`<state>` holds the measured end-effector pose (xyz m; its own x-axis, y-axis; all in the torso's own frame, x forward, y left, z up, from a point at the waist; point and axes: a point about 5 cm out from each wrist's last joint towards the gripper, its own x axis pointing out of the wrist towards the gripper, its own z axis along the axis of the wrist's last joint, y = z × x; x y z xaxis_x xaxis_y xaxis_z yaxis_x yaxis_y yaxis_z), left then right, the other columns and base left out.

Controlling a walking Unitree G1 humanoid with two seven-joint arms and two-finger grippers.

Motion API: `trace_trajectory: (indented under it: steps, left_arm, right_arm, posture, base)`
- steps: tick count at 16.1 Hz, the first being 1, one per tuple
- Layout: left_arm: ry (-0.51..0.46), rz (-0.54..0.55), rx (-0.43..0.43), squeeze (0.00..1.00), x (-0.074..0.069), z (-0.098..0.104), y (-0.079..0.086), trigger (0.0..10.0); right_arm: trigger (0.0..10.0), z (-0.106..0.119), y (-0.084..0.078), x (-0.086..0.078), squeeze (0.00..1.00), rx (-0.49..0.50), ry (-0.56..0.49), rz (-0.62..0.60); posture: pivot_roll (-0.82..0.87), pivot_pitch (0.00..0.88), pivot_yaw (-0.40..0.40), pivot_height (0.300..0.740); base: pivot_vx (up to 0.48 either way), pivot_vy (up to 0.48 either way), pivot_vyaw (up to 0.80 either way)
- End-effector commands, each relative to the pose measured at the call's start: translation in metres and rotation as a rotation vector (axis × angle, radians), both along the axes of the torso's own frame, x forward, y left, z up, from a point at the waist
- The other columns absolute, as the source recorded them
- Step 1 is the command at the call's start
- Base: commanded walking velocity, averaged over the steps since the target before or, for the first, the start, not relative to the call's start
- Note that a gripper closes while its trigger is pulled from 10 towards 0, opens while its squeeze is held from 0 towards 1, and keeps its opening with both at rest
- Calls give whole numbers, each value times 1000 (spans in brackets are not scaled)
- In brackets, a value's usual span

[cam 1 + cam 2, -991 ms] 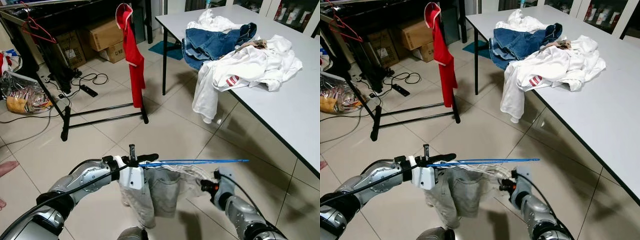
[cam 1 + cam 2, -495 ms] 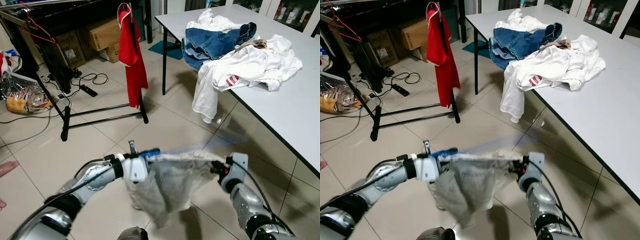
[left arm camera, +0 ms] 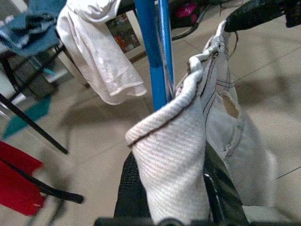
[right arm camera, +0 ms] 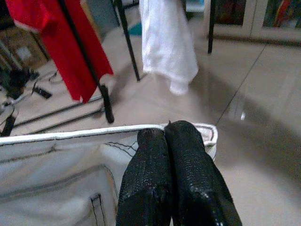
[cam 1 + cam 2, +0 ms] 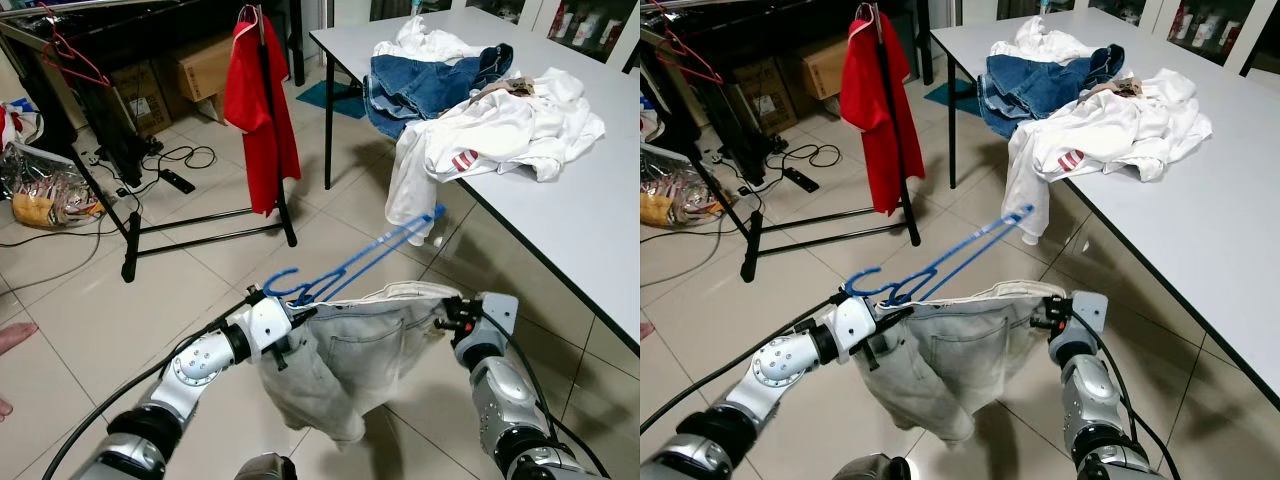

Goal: Hang hanger

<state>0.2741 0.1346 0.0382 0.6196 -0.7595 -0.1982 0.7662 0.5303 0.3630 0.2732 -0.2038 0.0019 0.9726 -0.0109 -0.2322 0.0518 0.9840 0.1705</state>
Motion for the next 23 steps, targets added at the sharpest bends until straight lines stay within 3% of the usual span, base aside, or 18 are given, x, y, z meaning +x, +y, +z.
trace_trajectory:
  steps: [1,7,14,18,21,22,23]
  left_arm:
    - [25,126,-55,0,5,3,25,78]
    - [282,159,-219,0,-5,-16,25,0]
    - [605,137,-385,0,-16,-34,19,0]
    - [625,129,-373,0,-9,-31,17,0]
    - [597,132,-401,0,-1,-23,16,0]
    - [593,128,-401,0,-1,-22,17,0]
    - [588,123,-395,0,-1,-21,18,0]
  right_arm:
    - [0,17,-37,1,0,-27,-94,-193]
    - [0,47,-32,14,0,38,-335,-219]
    - [0,78,-14,28,0,132,-524,-133]
    - [0,83,2,29,0,171,-567,-25]
    - [0,73,1,23,0,155,-512,-3]
    - [6784,66,-2,21,0,137,-462,-1]
    - [10000,59,-5,19,0,112,-409,-1]
  posture:
    - [43,0,85,740]
    - [37,0,87,740]
    - [32,0,86,740]
    - [26,0,88,740]
    - [22,0,90,740]
    - [22,0,90,740]
    - [24,0,88,740]
  base:
    - [0,0,0]
    - [0,0,0]
    - [0,0,0]
    - [0,0,0]
    - [0,0,0]
    - [0,0,0]
    - [0,0,0]
